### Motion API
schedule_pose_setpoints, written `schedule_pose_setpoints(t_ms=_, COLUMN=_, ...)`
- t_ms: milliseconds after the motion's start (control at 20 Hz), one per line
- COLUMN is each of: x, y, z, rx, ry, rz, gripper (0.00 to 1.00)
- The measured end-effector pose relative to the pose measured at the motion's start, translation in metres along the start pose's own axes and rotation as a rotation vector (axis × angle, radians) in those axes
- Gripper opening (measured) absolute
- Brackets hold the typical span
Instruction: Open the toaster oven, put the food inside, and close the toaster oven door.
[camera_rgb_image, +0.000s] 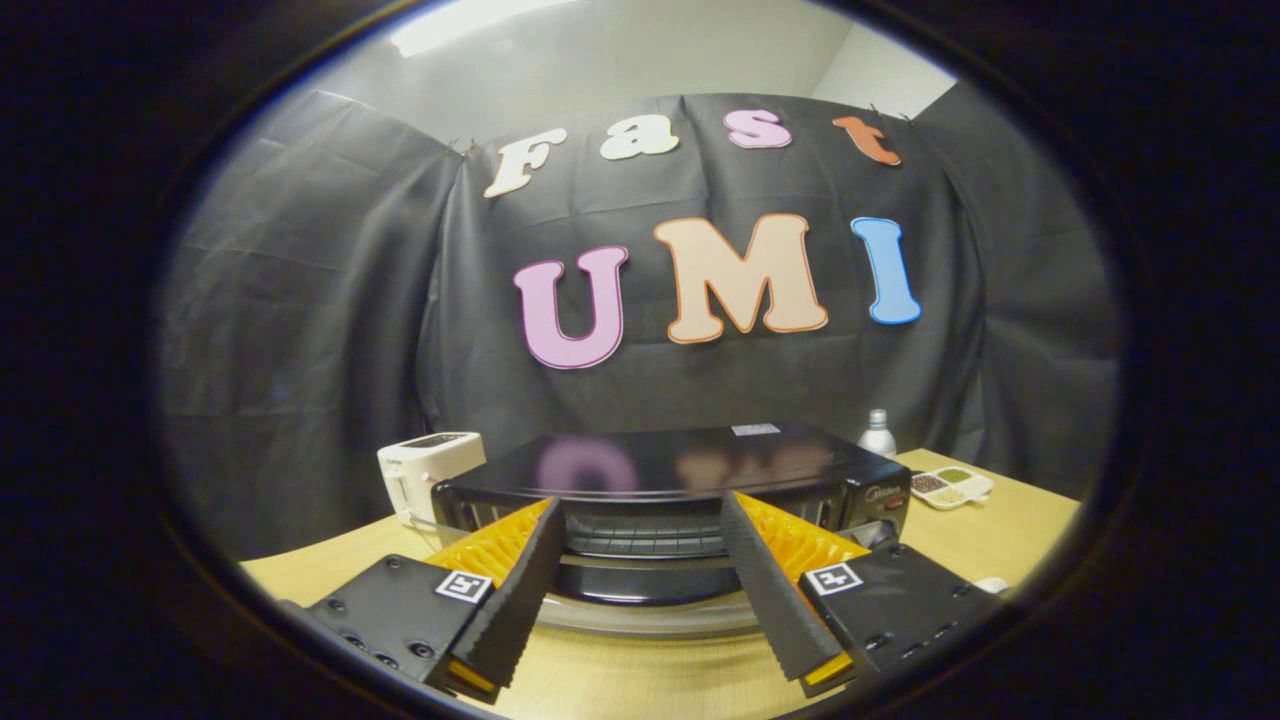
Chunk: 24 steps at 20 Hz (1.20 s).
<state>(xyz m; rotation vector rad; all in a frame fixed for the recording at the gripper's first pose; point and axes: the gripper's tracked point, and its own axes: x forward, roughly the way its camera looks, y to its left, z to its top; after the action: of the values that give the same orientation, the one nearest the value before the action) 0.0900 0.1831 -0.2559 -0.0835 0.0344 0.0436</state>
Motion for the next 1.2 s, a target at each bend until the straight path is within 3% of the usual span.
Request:
schedule_pose_setpoints(t_ms=650, x=-0.068, y=-0.001, z=-0.049, rx=0.001, ry=0.106, rz=0.014, gripper=0.98)
schedule_pose_setpoints(t_ms=1200, x=-0.105, y=-0.006, z=-0.119, rx=0.014, ry=0.284, rz=0.0, gripper=0.98)
